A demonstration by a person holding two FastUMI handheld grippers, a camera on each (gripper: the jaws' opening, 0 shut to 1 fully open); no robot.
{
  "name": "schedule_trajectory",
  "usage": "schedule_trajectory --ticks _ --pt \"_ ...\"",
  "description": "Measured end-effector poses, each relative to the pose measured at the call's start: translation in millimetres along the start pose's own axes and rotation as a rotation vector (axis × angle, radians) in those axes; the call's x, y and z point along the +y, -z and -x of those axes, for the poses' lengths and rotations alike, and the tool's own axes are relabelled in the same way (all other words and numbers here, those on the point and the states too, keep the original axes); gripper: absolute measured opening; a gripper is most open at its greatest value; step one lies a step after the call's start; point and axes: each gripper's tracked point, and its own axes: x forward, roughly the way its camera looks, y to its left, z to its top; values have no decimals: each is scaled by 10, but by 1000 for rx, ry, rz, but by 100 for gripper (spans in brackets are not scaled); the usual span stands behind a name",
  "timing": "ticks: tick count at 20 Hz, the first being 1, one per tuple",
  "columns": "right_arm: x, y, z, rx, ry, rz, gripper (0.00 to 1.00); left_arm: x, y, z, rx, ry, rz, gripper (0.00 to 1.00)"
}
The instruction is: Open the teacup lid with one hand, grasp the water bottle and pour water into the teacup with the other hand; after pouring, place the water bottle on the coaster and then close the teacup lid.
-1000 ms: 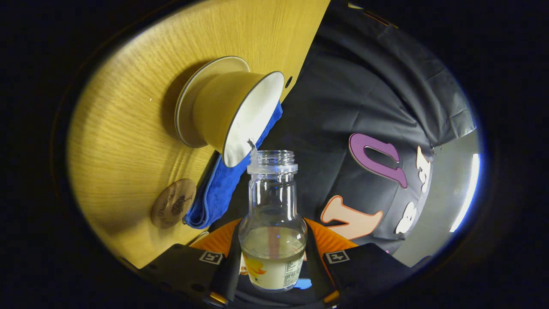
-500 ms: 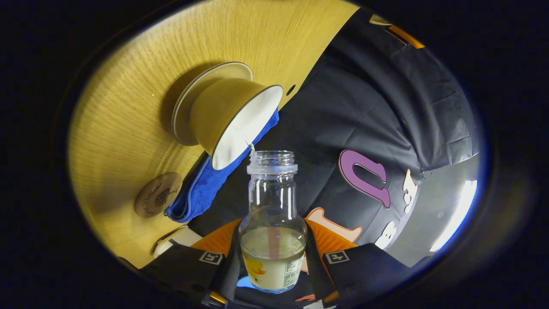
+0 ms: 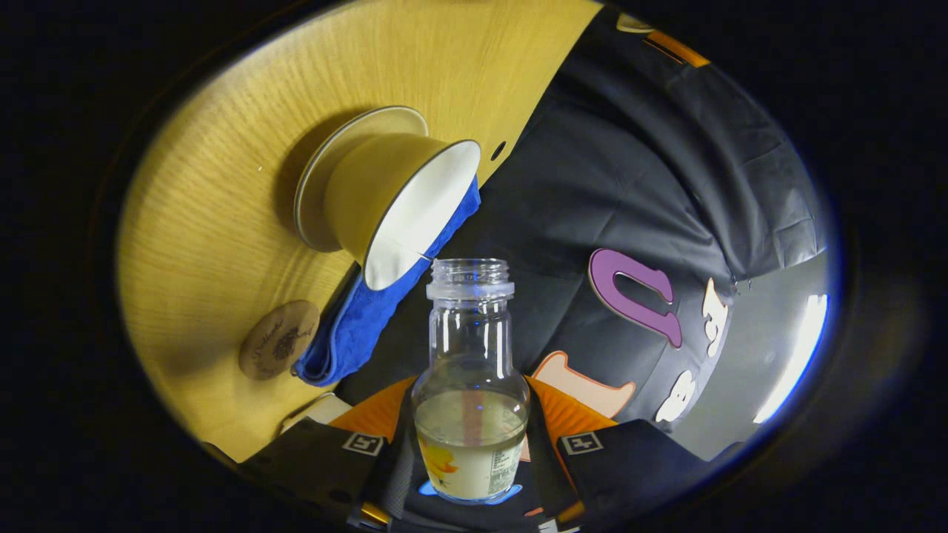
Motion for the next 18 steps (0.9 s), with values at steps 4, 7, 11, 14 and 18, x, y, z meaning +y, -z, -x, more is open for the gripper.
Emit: schedule_trajectory --ticks 4,7,11,14,18 --pt "87 17 19 20 -48 -172 72 219 -5 -21 0 -37 -1 24" --pt "245 35 37 48 -128 -399 70 298 1 -30 2 -60 0 27" --pt "207 107 167 61 -158 -669 71 288 8 -32 4 -57 1 24" --pt "201 181 247 59 -193 -964 70 312 7 -34 4 -63 -1 24" --pt "260 446 358 72 -179 -1366 70 293 28 -88 7 -61 2 24"
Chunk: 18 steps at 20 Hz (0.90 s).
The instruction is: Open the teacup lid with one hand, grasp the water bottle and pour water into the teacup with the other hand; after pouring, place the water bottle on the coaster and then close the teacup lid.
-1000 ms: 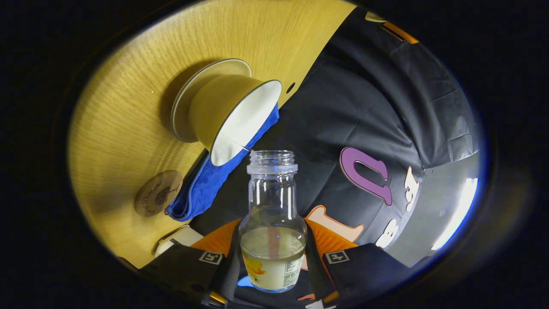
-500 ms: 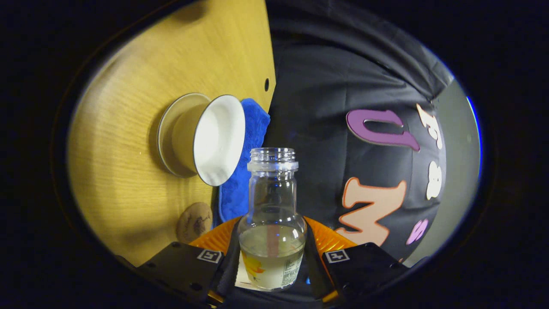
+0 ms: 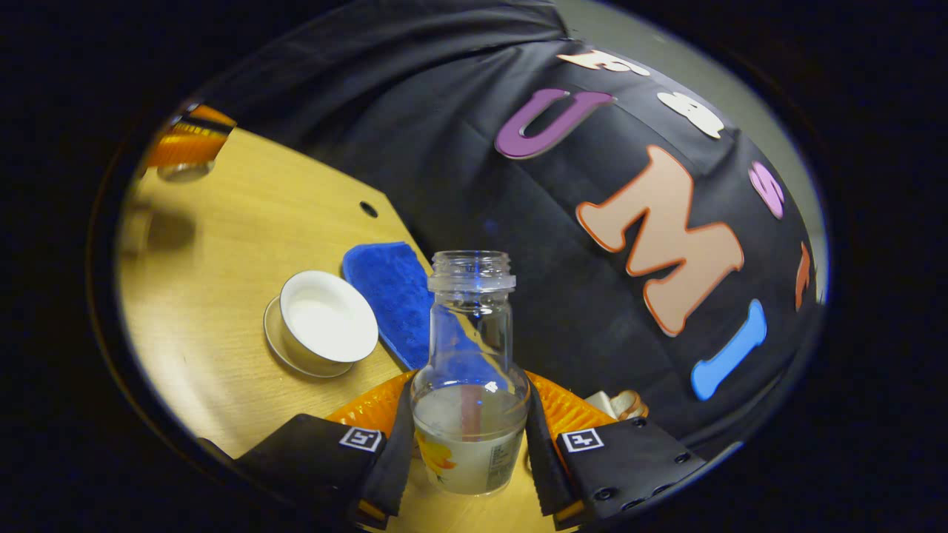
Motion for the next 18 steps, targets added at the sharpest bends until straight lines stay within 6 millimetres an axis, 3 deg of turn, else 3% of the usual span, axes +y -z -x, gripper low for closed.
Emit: schedule_trajectory --ticks 3,7,9,13,18 --pt "-283 138 37 -20 3 -338 70 -124 -6 -85 1 30 3 24" --pt "-576 355 140 -61 48 -537 73 -248 9 -217 6 51 3 24" --pt "-656 486 82 -83 31 -663 71 -308 5 -245 6 58 3 24" --pt "-700 394 -222 -142 34 -861 72 -400 6 -275 6 62 1 24" --pt "-498 334 -584 -123 28 -862 72 -430 2 -277 2 71 2 24"
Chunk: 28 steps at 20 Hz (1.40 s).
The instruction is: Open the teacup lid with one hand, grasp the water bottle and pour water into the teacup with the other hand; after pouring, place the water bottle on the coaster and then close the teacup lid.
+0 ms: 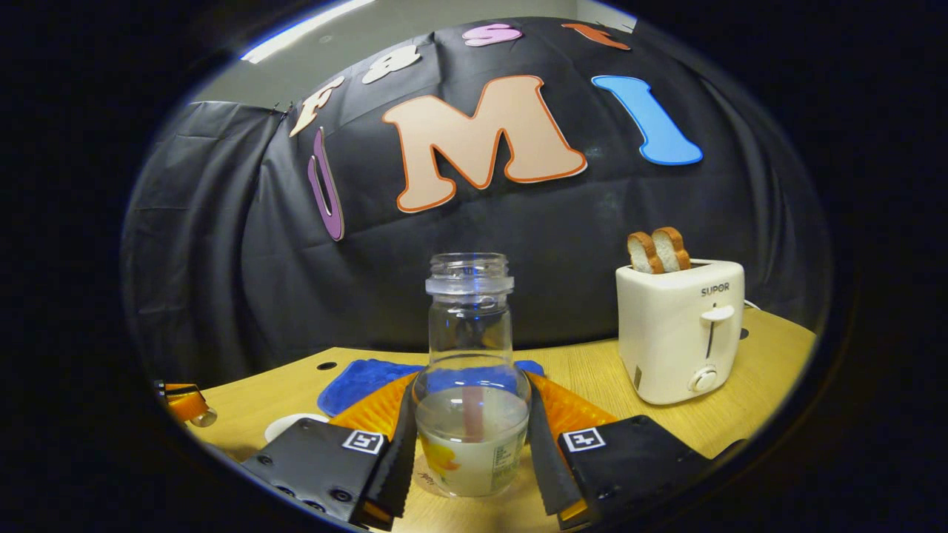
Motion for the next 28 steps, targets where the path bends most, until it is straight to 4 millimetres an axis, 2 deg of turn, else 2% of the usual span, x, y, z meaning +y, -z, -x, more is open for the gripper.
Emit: schedule_trajectory --ticks 5,15,22,27,28 --pt "168 94 -143 -3 -1 66 71 -28 -6 -5 -1 11 1 24" --pt "293 140 -139 -14 1 160 72 -44 -7 -4 -1 12 1 24" --pt "260 137 -88 -39 17 142 74 -46 -13 2 -1 10 1 24" --pt "254 145 -84 -36 33 145 82 -37 -9 6 -1 4 0 24" --pt "268 148 -66 -36 30 145 78 -36 -9 8 -1 3 0 24"
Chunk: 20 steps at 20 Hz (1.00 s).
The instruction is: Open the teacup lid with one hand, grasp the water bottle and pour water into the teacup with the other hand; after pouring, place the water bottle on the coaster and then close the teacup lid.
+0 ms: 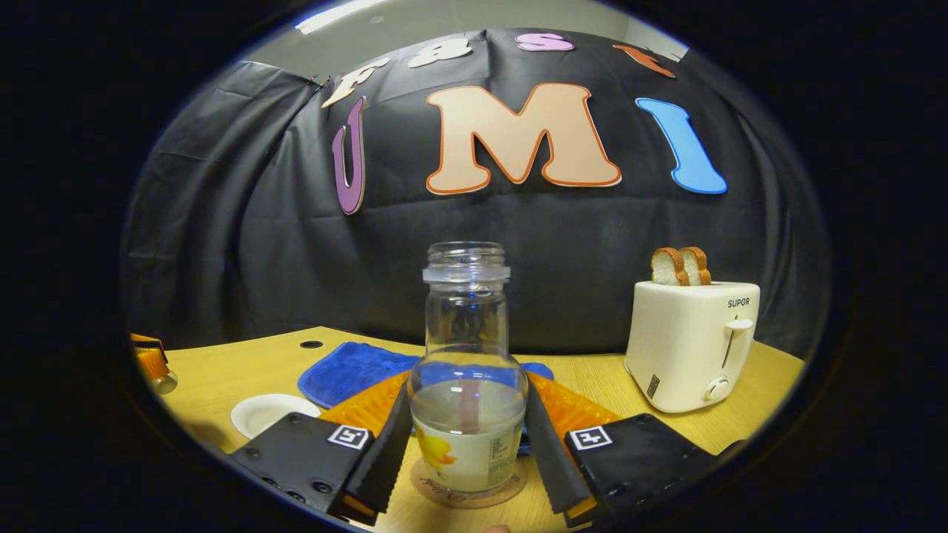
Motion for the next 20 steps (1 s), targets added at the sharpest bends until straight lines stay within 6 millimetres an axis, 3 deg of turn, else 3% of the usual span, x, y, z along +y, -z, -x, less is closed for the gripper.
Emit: schedule_trajectory --ticks 2,3,5,6,7,9,10,13,17,18,20 --pt "12 0 52 0 -3 0 82 4 0 -3 1 -1 0 24" --pt "12 -5 83 1 -3 0 92 -6 -6 -8 -2 2 1 24" --pt "14 -8 165 -2 1 0 84 -39 -5 -38 -3 12 0 24" --pt "15 -8 206 -3 1 0 95 -44 -8 -58 -4 16 -2 24" --pt "22 -17 240 -2 0 0 91 -71 -10 -82 -6 24 -3 24" --pt "14 -14 299 -4 2 0 95 -120 -12 -136 -7 34 -5 24" --pt "-4 -8 323 -3 8 0 88 -143 -6 -171 -7 37 -5 24" --pt "-43 -15 342 -4 25 1 92 -236 -33 -241 -9 58 6 24" --pt "-66 -11 411 -4 30 1 95 -372 -280 -396 -58 89 -11 22" --pt "-69 -17 448 -4 27 1 88 -431 -316 -467 -60 103 -18 24" --pt "-96 -16 551 -4 22 0 87 -547 -351 -599 -54 131 -29 24"
